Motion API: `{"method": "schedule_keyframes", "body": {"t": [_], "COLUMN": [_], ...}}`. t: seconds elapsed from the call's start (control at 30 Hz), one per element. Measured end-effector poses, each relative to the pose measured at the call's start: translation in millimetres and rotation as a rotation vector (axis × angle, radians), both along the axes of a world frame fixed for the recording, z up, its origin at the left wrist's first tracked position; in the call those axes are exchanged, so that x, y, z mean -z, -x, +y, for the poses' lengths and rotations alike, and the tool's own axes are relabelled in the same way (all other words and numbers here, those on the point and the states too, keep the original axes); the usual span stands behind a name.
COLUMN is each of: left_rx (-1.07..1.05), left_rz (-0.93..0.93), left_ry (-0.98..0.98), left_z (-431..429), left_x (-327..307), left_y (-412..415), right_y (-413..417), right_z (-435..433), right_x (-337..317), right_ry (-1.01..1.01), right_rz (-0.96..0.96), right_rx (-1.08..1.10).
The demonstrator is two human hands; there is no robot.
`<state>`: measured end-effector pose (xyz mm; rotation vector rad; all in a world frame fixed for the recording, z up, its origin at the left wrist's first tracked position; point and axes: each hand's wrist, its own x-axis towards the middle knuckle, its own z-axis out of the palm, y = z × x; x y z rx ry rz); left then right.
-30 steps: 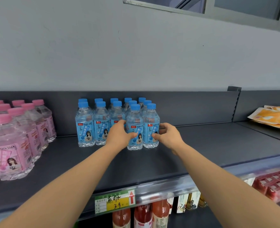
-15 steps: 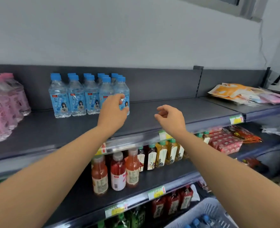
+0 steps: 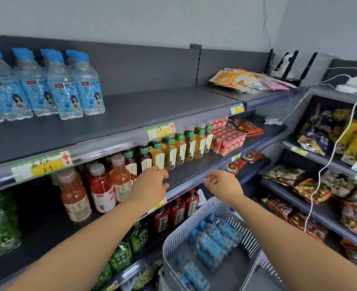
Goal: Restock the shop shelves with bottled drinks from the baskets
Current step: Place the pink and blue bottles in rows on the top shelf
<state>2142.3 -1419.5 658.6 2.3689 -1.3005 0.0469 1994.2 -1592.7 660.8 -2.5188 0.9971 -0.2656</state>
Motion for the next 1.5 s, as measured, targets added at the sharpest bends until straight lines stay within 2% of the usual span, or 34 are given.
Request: {"method": "schedule_keyframes", "body": {"t": [0.27, 0.63, 0.77, 0.97, 1.07, 1.1, 1.2, 1.27, 1.37, 1.5], "left_rx": [0.135, 0.209, 0.184, 0.093, 0.015, -0.009, -0.156, -0.357, -0.541, -0.508], "left_rz": [0.024, 0.065, 0.100, 0.198, 0.324, 0.424, 0.978, 1.231, 1.337, 1.395], "left_ry": [-0.180, -0.460, -0.540, -0.637, -0.678, -0.657, -0.381, -0.188, -0.078, -0.044], "left_z": [-36.8, -90.9, -109.8, -134.1, -143.3, -146.6, -158.2, -165.0, -168.6, -161.1], "left_x": [93.2, 225.4, 267.2, 308.9, 320.9, 324.3, 329.4, 330.3, 334.7, 330.5], "left_y": [30.4, 78.6, 85.8, 93.2, 96.3, 97.9, 106.9, 110.7, 109.5, 108.6], "right_y": [58.7, 94.2, 90.3, 68.6, 60.9, 58.7, 53.1, 52.0, 52.8, 51.5], "right_z": [-20.1, -79.1, -97.5, -111.9, -113.1, -114.1, -118.2, -118.0, -114.4, -113.0], "right_x": [85.9, 210.7, 251.2, 293.7, 306.2, 308.8, 314.0, 318.1, 326.9, 329.7], "right_ry": [-0.093, -0.264, -0.276, -0.289, -0.243, -0.221, -0.280, -0.367, -0.519, -0.795], "right_rz": [0.243, 0.363, 0.430, 0.429, 0.436, 0.442, 0.503, 0.528, 0.445, 0.398], "right_rx": [0.133, 0.137, 0.101, 0.068, 0.064, 0.067, 0.096, 0.116, 0.190, 0.260]}}
